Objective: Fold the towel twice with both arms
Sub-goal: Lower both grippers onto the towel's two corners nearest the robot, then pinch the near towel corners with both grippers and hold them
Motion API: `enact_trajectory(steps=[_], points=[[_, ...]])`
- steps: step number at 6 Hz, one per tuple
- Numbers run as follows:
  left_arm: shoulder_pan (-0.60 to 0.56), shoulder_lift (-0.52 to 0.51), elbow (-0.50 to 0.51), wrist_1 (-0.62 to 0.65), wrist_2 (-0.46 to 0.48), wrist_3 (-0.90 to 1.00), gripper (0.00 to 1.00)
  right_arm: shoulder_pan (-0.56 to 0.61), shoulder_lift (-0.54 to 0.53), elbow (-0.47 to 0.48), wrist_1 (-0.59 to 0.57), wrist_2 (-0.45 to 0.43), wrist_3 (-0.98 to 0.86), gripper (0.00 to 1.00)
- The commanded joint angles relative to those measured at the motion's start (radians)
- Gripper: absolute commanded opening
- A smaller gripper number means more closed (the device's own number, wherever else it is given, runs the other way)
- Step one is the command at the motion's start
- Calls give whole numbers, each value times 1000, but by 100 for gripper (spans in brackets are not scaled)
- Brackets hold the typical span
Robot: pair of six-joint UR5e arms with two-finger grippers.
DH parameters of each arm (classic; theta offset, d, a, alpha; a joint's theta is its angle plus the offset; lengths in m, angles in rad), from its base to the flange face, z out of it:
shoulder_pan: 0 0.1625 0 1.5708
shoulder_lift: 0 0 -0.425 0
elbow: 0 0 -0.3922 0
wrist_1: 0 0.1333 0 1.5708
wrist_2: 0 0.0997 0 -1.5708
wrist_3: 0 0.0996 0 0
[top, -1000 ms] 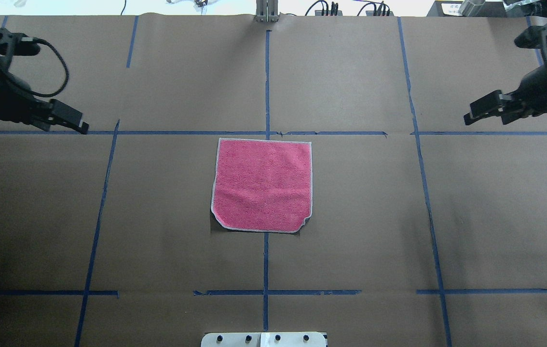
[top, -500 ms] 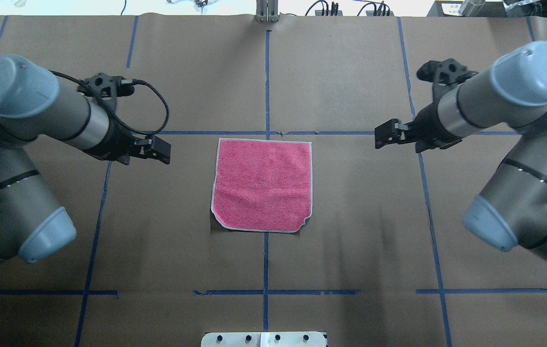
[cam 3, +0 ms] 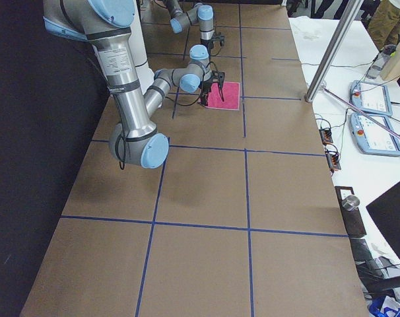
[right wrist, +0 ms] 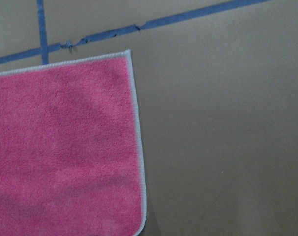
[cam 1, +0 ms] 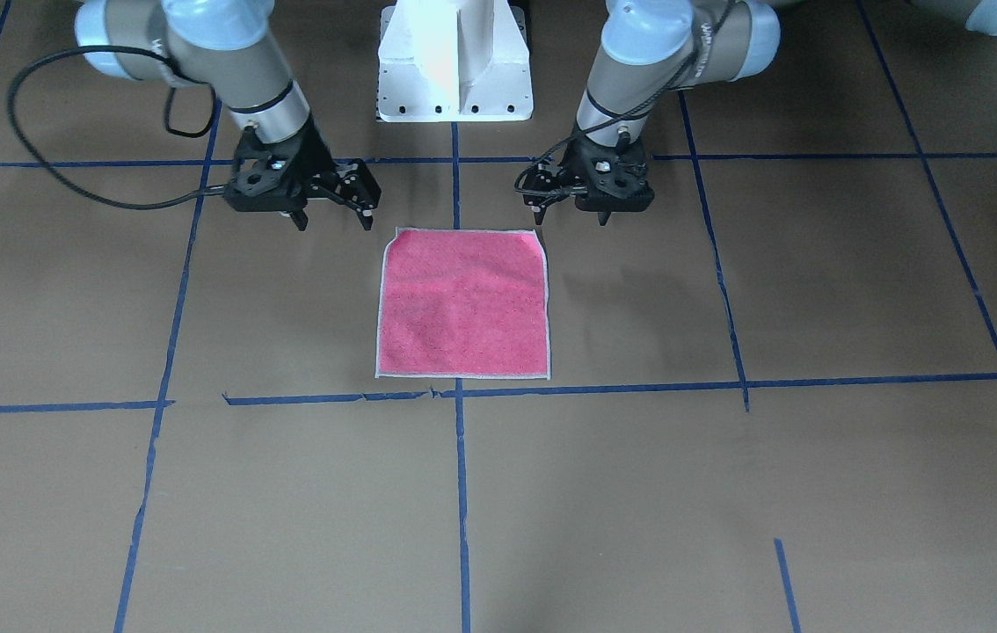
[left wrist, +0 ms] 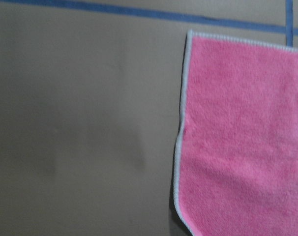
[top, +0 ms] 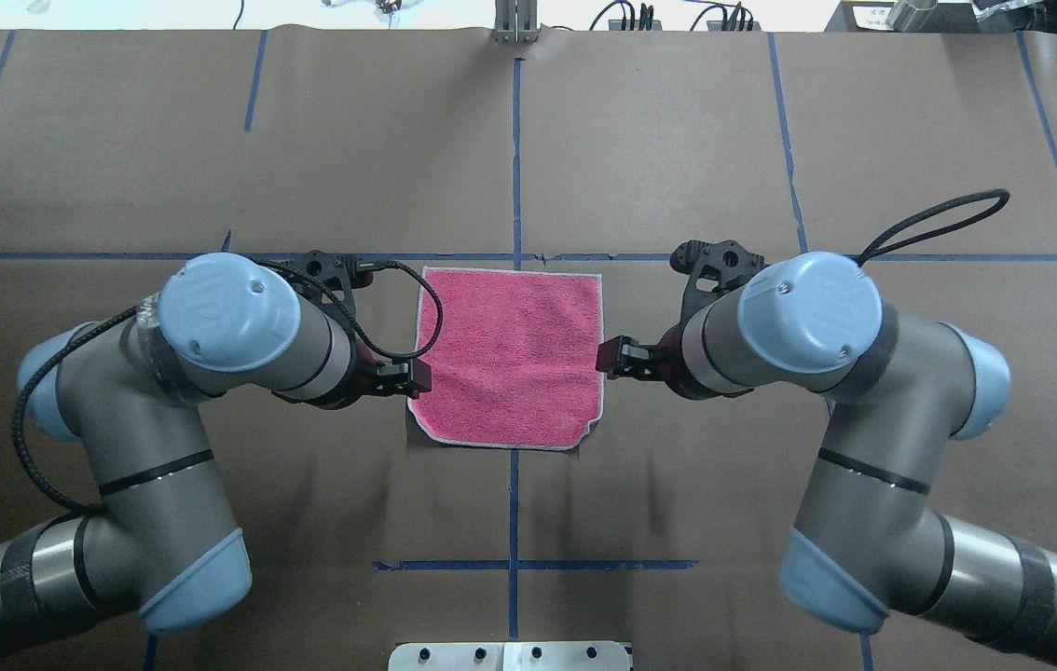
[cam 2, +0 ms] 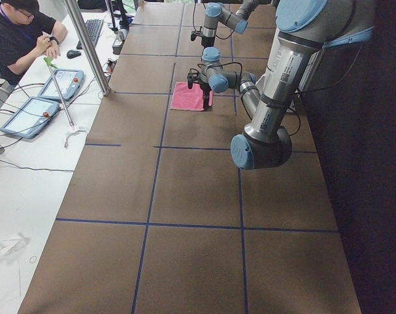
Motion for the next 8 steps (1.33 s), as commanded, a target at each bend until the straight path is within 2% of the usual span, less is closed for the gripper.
enact_trajectory(steps=[1,2,3,5,7,8], points=[[53,-65,78,14,57,-51,100,-70,56,-4,-99,-40,15,90],[53,-67,86,13,56,-65,100,-73,67,-27,-95,-40,59,83],[53,-67,92,12,56,-66,99,-73,116,-94,-92,-49,61,81],[54,-87,134,3,54,-86,85,-73,132,-127,-87,-58,59,79],[54,-87,137,3,54,-123,40,-73,132,-127,-87,-58,59,78],[54,-87,135,4,54,-123,28,-74,132,-127,-87,-58,59,79]])
